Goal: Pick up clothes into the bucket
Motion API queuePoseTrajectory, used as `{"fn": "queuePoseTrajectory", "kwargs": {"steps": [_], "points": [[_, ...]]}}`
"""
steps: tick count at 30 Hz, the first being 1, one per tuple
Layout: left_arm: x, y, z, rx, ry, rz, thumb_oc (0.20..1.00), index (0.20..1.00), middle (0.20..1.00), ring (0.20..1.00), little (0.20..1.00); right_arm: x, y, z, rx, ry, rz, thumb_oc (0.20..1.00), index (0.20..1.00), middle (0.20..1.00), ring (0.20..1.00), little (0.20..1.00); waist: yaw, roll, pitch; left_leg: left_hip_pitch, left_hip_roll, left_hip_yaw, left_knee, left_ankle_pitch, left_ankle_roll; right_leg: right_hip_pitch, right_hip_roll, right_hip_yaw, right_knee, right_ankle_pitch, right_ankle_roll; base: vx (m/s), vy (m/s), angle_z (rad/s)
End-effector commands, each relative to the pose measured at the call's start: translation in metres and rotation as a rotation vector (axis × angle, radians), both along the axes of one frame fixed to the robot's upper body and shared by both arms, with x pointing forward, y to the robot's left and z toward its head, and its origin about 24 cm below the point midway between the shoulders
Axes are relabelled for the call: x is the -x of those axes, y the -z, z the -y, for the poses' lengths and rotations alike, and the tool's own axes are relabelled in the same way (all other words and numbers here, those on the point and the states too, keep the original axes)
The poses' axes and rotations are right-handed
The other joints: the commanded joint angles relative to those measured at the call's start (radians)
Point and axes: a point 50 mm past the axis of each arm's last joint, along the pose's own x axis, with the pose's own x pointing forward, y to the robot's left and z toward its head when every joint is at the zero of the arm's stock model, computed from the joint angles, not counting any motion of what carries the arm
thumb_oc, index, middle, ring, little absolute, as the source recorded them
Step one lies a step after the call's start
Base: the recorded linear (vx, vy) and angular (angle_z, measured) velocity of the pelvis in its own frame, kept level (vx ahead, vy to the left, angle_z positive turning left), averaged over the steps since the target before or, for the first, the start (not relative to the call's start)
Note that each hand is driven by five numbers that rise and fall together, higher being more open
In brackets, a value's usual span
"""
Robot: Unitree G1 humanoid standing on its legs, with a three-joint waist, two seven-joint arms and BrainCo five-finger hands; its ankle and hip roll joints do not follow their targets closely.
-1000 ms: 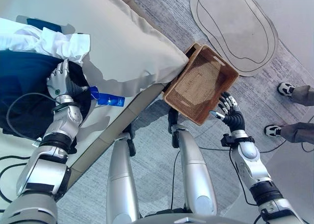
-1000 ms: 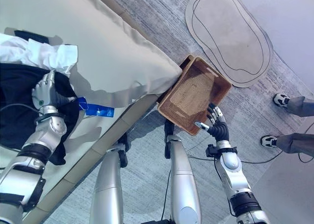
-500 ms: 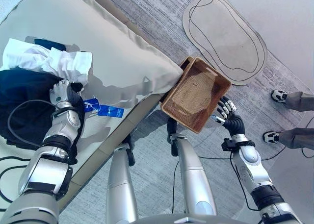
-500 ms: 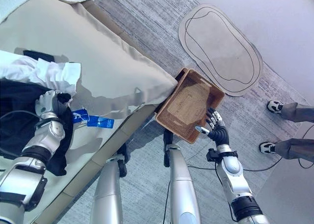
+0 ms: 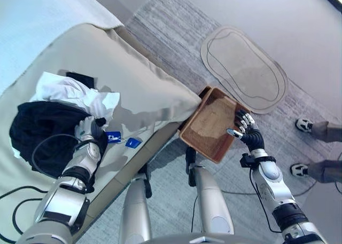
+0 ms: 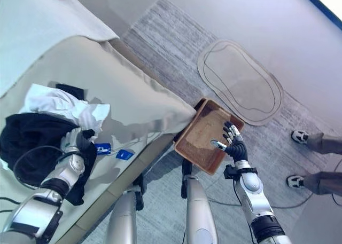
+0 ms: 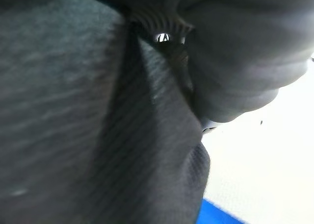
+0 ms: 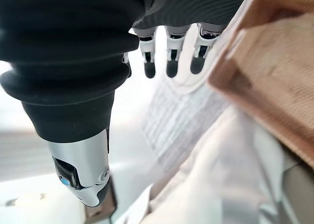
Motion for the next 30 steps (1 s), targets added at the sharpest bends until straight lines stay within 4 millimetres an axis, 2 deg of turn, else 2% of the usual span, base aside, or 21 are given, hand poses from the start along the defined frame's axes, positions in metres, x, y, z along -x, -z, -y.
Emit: {"fn": "queuePoseTrajectory", "kwargs": {"steps": [1,2,3,4,5,6,7,8,9,10,12,14,15,16,18,21,25,30], "points": [[0.006,-0.006,0.003,0.058,0.028,0.082,0.2,0.2,0.2,0.2,0.2,0.004,-0.003,0.006,0.026,0.019,0.025,1.0,1.0,1.0,1.0,1.0,0.013,0.014,-0.016,0.02,0.026,-0.013,-0.035,0.026,-0.014,0.122,-0.099,-0.042,-0.18,0.155,0.101,0.1,-0.054,0.08],[0.007,-0.022,0.012,0.08,0.096,0.168,0.2,0.2,0.2,0.2,0.2,0.007,0.001,0.009,0.028,0.036,0.006,1.0,1.0,1.0,1.0,1.0,0.031,0.017,-0.018,0.07,0.022,-0.016,-0.072,0.035,-0.018,0.18,-0.098,-0.056,-0.219,0.161,0.104,0.05,-0.029,0.12],[0.007,-0.022,0.012,0.08,0.094,0.167,0.2,0.2,0.2,0.2,0.2,0.007,0.001,0.008,0.028,0.034,0.006,1.0,1.0,1.0,1.0,1.0,0.03,0.017,-0.016,0.074,0.022,-0.016,-0.074,0.035,-0.018,0.184,-0.098,-0.057,-0.221,0.161,0.104,0.11,-0.073,0.13],[0.013,-0.035,0.016,0.096,0.146,0.227,0.2,0.2,0.2,0.2,0.2,0.009,0.005,0.011,0.029,0.046,-0.016,1.0,1.0,1.0,1.0,1.0,0.047,0.018,-0.022,0.12,0.019,-0.02,-0.112,0.043,-0.02,0.241,-0.093,-0.07,-0.257,0.164,0.105,0.06,-0.046,0.15],[0.013,-0.035,0.015,0.096,0.145,0.226,0.2,0.2,0.2,0.2,0.2,0.009,0.006,0.01,0.029,0.045,-0.017,1.0,1.0,1.0,1.0,1.0,0.046,0.018,-0.02,0.125,0.019,-0.02,-0.114,0.044,-0.02,0.245,-0.093,-0.071,-0.259,0.164,0.105,0.1,-0.076,0.2],[0.016,-0.044,0.02,0.099,0.183,0.274,0.2,0.2,0.2,0.2,0.2,0.01,0.01,0.01,0.027,0.044,-0.037,1.0,1.0,1.0,1.0,1.0,0.055,0.017,-0.029,0.161,0.017,-0.022,-0.147,0.057,-0.025,0.289,-0.092,-0.085,-0.295,0.173,0.106,0.04,-0.031,0.21],[0.016,-0.044,0.02,0.099,0.182,0.274,0.2,0.2,0.2,0.2,0.2,0.01,0.01,0.01,0.027,0.044,-0.037,1.0,1.0,1.0,1.0,1.0,0.054,0.017,-0.029,0.162,0.016,-0.022,-0.149,0.059,-0.025,0.29,-0.092,-0.086,-0.296,0.174,0.106,0.07,-0.054,0.17],[0.017,-0.055,0.025,0.112,0.222,0.319,0.2,0.2,0.2,0.2,0.2,0.011,0.011,0.01,0.025,0.043,-0.045,1.0,1.0,1.0,1.0,1.0,0.06,0.017,-0.033,0.18,0.017,-0.023,-0.161,0.062,-0.028,0.31,-0.09,-0.093,-0.309,0.175,0.106,0.05,-0.038,0.08],[0.018,-0.057,0.028,0.121,0.234,0.333,0.2,0.2,0.2,0.2,0.2,0.012,0.013,0.008,0.024,0.034,-0.052,1.0,1.0,1.0,1.0,1.0,0.063,0.017,-0.037,0.195,0.017,-0.024,-0.17,0.064,-0.03,0.325,-0.088,-0.095,-0.319,0.176,0.105,0.08,-0.086,0.08],[0.018,-0.071,0.039,0.167,0.301,0.401,0.2,0.2,0.2,0.2,0.2,0.012,0.013,0.007,0.022,0.024,-0.055,1.0,1.0,1.0,1.0,1.0,0.07,0.015,-0.044,0.218,0.022,-0.022,-0.183,0.062,-0.034,0.355,-0.081,-0.104,-0.342,0.177,0.103,0.04,-0.059,0.12],[0.018,-0.074,0.043,0.197,0.318,0.417,0.2,0.2,0.2,0.2,0.2,0.012,0.015,0.005,0.015,0.018,-0.062,1.0,1.0,1.0,1.0,1.0,0.069,0.013,-0.05,0.223,0.019,-0.024,-0.192,0.071,-0.034,0.366,-0.081,-0.107,-0.356,0.186,0.103,0.04,-0.044,0.13],[0.016,-0.088,0.057,0.241,0.391,0.477,0.2,0.2,0.2,0.2,0.2,0.011,0.017,0.001,0.007,0.006,-0.069,1.0,1.0,1.0,1.0,1.0,0.071,0.013,-0.059,0.239,0.021,-0.021,-0.201,0.072,-0.036,0.385,-0.077,-0.113,-0.376,0.193,0.102,0.05,-0.048,0.01],[0.012,-0.102,0.069,0.276,0.454,0.538,0.2,0.2,0.2,0.2,0.2,0.011,0.019,-0.002,0.002,-0.006,-0.074,1.0,1.0,1.0,1.0,1.0,0.071,0.012,-0.069,0.248,0.021,-0.018,-0.202,0.071,-0.037,0.396,-0.075,-0.116,-0.386,0.195,0.102,0.03,-0.034,-0.04],[0.012,-0.102,0.069,0.276,0.454,0.538,0.2,0.2,0.2,0.2,0.2,0.011,0.019,-0.002,0.002,-0.006,-0.074,1.0,1.0,1.0,1.0,1.0,0.072,0.012,-0.068,0.249,0.021,-0.018,-0.202,0.071,-0.037,0.397,-0.074,-0.116,-0.387,0.195,0.102,0.04,-0.035,-0.02],[0.004,-0.116,0.085,0.306,0.52,0.589,0.2,0.2,0.2,0.2,0.2,0.011,0.021,-0.008,0.004,-0.035,-0.082,1.0,1.0,1.0,1.0,1.0,0.067,0.011,-0.076,0.263,0.022,-0.015,-0.195,0.064,-0.034,0.41,-0.071,-0.113,-0.387,0.191,0.099,0.04,-0.022,-0.01],[-0.003,-0.12,0.09,0.296,0.525,0.593,0.2,0.2,0.2,0.2,0.2,0.012,0.022,-0.011,0.01,-0.051,-0.091,1.0,1.0,1.0,1.0,1.0,0.063,0.012,-0.079,0.273,0.024,-0.011,-0.191,0.057,-0.031,0.42,-0.069,-0.112,-0.387,0.189,0.098,0.02,-0.006,-0.01],[-0.009,-0.116,0.091,0.312,0.507,0.572,0.2,0.2,0.2,0.2,0.2,0.017,0.026,-0.012,0.015,-0.066,-0.113,1.0,1.0,1.0,1.0,1.0,0.051,0.01,-0.085,0.28,0.026,-0.001,-0.184,0.048,-0.027,0.421,-0.069,-0.104,-0.388,0.189,0.099,0.03,0.0,-0.04],[-0.004,-0.096,0.083,0.335,0.458,0.509,0.2,0.2,0.2,0.2,0.2,0.022,0.03,-0.007,0.012,-0.04,-0.126,1.0,1.0,1.0,1.0,1.0,0.046,0.006,-0.086,0.283,0.026,0.011,-0.171,0.037,-0.023,0.421,-0.067,-0.092,-0.39,0.191,0.1,0.01,0.008,-0.11]]}}
